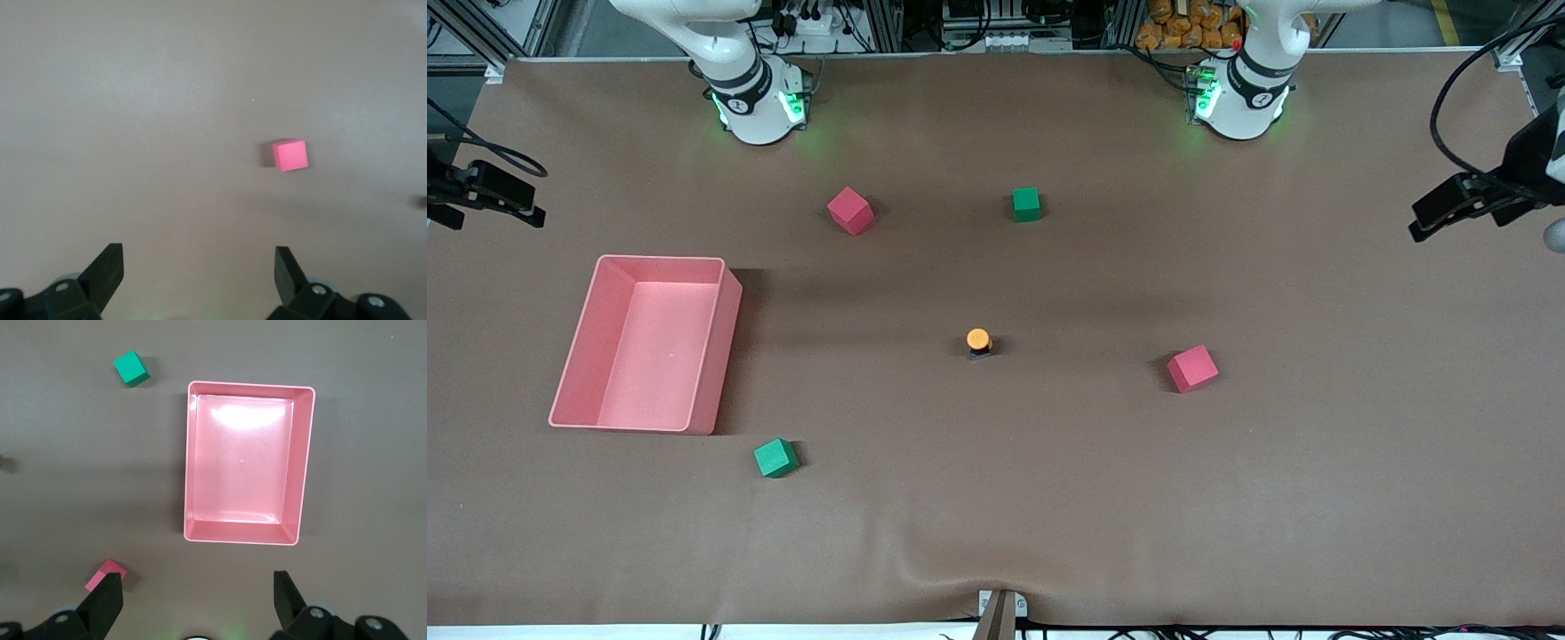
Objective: Place and upright button with both arms
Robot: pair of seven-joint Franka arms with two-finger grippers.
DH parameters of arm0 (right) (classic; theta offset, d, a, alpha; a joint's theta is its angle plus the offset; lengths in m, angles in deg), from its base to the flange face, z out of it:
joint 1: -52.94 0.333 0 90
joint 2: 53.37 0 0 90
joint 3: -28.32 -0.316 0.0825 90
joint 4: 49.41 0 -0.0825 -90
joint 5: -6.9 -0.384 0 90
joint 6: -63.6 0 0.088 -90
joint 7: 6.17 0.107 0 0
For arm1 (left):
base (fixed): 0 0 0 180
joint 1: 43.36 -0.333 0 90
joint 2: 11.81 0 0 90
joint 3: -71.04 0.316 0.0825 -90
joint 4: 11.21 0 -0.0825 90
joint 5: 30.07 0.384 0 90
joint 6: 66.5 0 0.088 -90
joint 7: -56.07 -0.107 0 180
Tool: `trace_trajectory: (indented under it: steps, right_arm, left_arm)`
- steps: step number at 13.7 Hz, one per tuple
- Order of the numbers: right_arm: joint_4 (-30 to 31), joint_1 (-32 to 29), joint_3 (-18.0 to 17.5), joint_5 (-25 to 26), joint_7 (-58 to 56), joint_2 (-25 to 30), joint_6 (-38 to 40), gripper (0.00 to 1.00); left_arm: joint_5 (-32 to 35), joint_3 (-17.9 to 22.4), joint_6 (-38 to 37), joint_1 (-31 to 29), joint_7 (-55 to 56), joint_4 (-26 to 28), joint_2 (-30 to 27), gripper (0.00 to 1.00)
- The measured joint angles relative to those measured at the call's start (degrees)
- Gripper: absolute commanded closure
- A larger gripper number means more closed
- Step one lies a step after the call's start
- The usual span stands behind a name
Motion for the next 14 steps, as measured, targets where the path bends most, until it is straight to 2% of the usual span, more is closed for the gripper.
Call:
trace_trajectory:
  steps: [2,4,14]
  right_arm:
    - [0.0,0.0,0.0,0.0,0.0,0.0,0.02,0.0]
    - [0.0,0.0,0.0,0.0,0.0,0.0,0.02,0.0]
    - [0.0,0.0,0.01,0.0,0.0,0.0,0.05,0.0]
  left_arm:
    - [-0.1,5.59,0.04,3.47,-2.96,0.4,-0.91,0.0]
    - [-0.17,8.37,0.02,5.74,-3.84,0.76,-1.5,0.0]
    - [-0.17,8.72,0.04,7.2,-3.86,1.24,-2.06,0.0]
